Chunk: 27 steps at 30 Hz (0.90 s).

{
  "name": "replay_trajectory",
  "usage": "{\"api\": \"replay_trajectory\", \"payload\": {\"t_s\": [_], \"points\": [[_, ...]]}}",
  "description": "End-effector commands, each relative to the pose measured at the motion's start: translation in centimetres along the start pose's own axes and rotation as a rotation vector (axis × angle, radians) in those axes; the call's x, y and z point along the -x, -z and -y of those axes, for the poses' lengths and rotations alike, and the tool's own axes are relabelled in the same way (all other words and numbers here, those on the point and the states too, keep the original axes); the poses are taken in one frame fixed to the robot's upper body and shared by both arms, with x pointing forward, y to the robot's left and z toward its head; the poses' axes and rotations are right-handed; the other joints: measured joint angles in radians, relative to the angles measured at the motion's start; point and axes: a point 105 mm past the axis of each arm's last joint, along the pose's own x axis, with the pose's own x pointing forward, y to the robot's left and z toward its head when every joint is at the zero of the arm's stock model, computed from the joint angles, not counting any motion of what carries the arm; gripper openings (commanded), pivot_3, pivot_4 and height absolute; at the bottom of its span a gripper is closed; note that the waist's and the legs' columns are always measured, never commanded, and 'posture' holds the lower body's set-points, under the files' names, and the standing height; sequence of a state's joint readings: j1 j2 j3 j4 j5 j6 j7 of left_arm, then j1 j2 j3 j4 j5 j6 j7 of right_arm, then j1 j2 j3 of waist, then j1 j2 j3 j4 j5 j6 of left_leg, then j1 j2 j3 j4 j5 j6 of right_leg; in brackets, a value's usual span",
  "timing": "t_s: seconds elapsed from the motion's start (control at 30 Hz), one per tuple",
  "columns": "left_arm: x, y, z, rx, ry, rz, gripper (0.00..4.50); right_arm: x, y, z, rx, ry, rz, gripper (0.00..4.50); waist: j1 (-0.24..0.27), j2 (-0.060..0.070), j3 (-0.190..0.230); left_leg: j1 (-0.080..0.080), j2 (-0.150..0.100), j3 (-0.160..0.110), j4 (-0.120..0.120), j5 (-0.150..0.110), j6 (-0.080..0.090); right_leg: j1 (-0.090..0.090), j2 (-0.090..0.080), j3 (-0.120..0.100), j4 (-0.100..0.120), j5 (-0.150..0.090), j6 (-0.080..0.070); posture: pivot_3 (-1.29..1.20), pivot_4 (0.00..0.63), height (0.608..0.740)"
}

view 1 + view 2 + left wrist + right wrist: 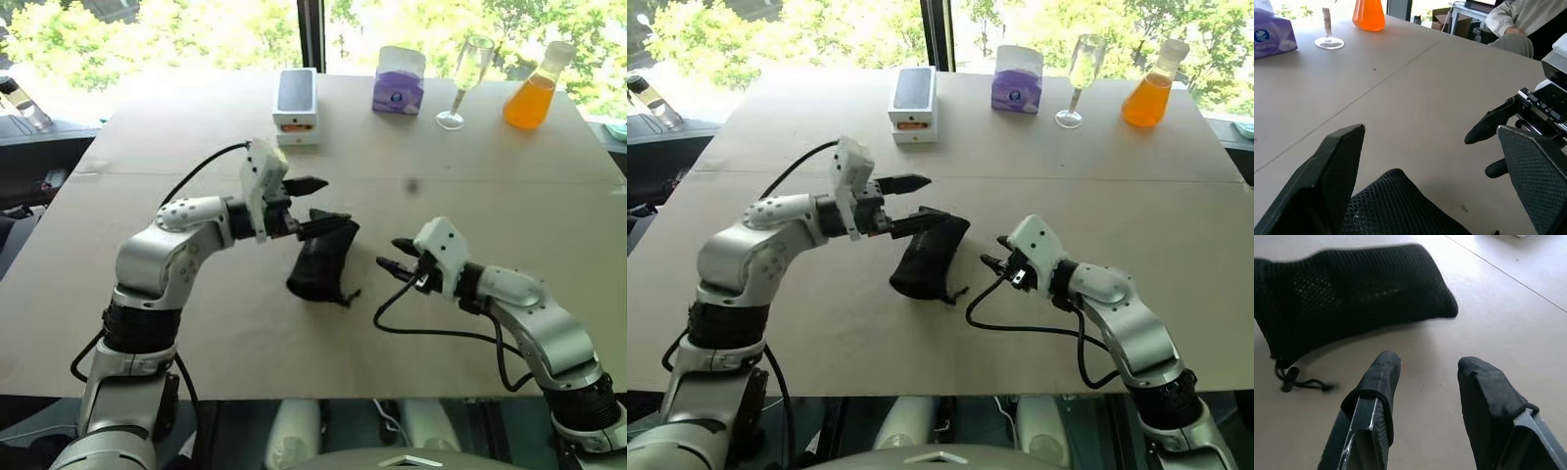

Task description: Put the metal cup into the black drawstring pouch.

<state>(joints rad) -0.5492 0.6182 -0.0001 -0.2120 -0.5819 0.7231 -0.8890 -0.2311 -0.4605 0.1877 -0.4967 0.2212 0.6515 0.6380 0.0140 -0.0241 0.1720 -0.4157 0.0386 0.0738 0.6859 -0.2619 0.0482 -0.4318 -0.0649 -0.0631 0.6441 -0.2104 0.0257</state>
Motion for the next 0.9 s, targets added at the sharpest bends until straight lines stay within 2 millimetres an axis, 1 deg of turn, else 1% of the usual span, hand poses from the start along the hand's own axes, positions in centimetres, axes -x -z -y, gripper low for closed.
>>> {"api": "replay_trajectory", "payload": {"t_s": [0.03,0.13,0.17,0.23,0.33,0.43,0.5,0.57,0.67,0.8,0.9], "points": [[1.2,-1.1,0.6,-0.013,0.019,0.034,4.49,0.6,-0.8,-1.7,-0.009,-0.087,0.022,2.07,0.000,0.000,0.000,0.000,0.000,0.000,0.000,0.000,0.000,0.000,0.000,0.000,0.000,0.000,0.000,0.00,0.150,0.737],[2.8,-0.8,1.4,0.024,0.086,0.032,4.49,1.4,-0.4,-3.7,-0.033,-0.209,-0.007,2.07,-0.002,0.000,0.000,0.001,0.000,0.000,0.000,0.000,0.000,0.000,0.000,0.000,0.000,0.000,0.000,0.00,0.150,0.737],[3.5,-0.7,1.8,0.042,0.123,0.027,4.49,1.5,-0.3,-4.0,-0.037,-0.227,-0.012,2.07,-0.004,0.000,0.000,0.001,0.000,0.000,0.000,0.000,0.000,0.000,0.000,0.000,0.000,0.000,0.000,0.00,0.150,0.737],[4.7,-0.1,2.6,0.039,0.173,-0.008,4.49,1.6,0.0,-4.3,-0.027,-0.243,-0.026,2.07,-0.007,0.000,0.000,0.001,0.001,0.001,0.000,0.000,0.000,0.000,0.000,0.001,0.000,0.000,0.000,0.00,0.150,0.737],[6.4,1.0,3.7,0.000,0.235,-0.082,4.49,1.3,1.2,-4.9,0.020,-0.284,-0.061,2.07,-0.009,0.000,0.000,0.001,0.001,0.001,0.000,0.000,0.000,0.000,0.000,0.001,0.000,0.000,0.000,0.00,0.150,0.737],[7.5,1.7,4.9,-0.026,0.298,-0.123,4.49,0.8,2.4,-4.8,0.100,-0.301,-0.095,2.07,-0.005,0.000,0.000,0.001,0.001,0.001,0.000,0.000,0.000,0.000,0.000,0.001,0.000,-0.001,0.000,0.00,0.150,0.737],[8.0,2.2,5.3,-0.067,0.313,-0.130,4.49,0.5,2.8,-4.9,0.124,-0.321,-0.094,2.07,0.000,0.000,0.000,0.001,0.000,0.001,0.000,0.000,0.000,0.000,0.000,0.000,0.000,-0.002,-0.003,0.00,0.150,0.737],[8.5,2.7,5.8,-0.109,0.335,-0.097,4.49,-0.2,2.8,-4.7,0.146,-0.323,-0.072,2.07,-0.001,0.000,0.000,0.001,0.000,0.001,0.000,0.000,0.000,0.000,-0.001,0.000,0.000,-0.003,-0.004,0.00,0.150,0.737],[9.0,3.6,6.1,-0.096,0.337,-0.108,4.49,-1.3,2.7,-4.5,0.214,-0.335,-0.045,2.07,-0.003,0.001,0.000,0.001,0.000,0.001,0.000,0.000,0.000,0.000,0.000,0.000,0.000,-0.003,-0.004,0.00,0.150,0.737],[9.2,4.1,6.2,-0.067,0.324,-0.112,4.49,-2.1,2.8,-4.6,0.259,-0.356,-0.028,2.07,0.001,0.001,0.000,0.001,0.001,0.001,0.000,0.000,0.000,0.000,0.000,0.000,0.000,-0.002,-0.004,0.00,0.150,0.737],[9.2,4.2,6.2,-0.071,0.312,-0.109,4.49,-2.4,3.7,-4.8,0.260,-0.397,-0.062,2.07,0.000,0.001,0.000,0.001,0.001,0.001,0.000,0.000,0.000,0.000,0.000,0.000,0.000,-0.002,-0.003,0.00,0.150,0.737]]}}
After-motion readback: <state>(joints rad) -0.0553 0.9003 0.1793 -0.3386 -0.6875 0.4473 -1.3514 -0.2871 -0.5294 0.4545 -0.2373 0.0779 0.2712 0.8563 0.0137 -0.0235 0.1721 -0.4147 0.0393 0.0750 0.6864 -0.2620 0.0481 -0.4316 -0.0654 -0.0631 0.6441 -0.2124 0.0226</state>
